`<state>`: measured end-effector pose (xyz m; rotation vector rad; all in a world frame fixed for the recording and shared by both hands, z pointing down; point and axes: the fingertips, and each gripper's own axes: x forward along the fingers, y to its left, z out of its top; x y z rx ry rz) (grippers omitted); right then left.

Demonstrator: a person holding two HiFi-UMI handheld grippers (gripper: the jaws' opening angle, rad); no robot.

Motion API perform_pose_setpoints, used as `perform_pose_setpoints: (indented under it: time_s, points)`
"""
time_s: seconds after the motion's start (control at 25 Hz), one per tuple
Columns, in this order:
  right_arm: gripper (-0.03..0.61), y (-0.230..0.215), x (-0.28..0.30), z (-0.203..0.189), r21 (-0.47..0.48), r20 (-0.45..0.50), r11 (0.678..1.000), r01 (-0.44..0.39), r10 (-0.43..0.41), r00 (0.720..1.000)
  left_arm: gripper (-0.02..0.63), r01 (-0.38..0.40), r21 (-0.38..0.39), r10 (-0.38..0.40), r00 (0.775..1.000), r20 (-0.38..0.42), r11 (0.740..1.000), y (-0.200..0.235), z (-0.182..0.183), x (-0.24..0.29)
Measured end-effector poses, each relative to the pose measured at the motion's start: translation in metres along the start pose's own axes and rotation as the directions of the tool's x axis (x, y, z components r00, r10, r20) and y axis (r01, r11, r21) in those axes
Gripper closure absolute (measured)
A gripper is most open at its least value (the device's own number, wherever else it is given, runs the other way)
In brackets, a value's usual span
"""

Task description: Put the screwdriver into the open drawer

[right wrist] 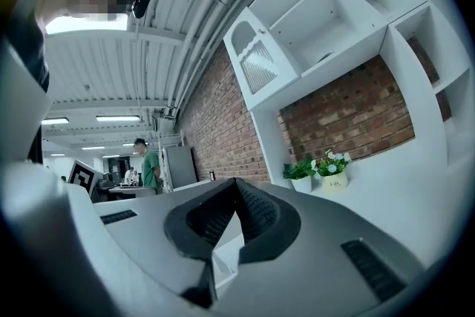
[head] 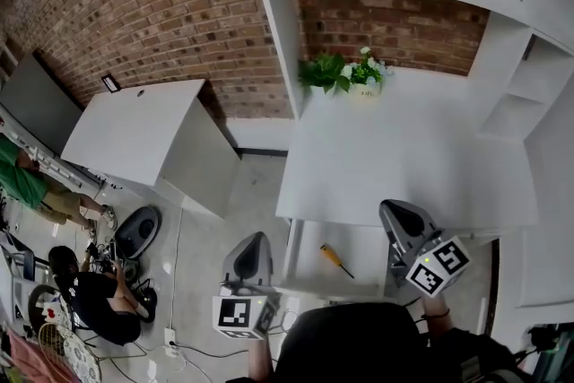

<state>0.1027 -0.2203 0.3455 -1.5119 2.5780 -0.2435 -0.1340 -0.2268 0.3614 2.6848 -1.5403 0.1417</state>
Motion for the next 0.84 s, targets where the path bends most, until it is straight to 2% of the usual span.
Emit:
perform_pose_setpoints:
  time_s: [0.84]
  points:
    - [0.563, -0.0038, 0.0005, -0.0035, -0.033, -0.017, 0.999, 0.019, -0.019, 1.0, 0.604, 0.023, 0.005, -0.023, 1.0, -0.016, 1.0, -0.0089, -0.0042, 0.0062]
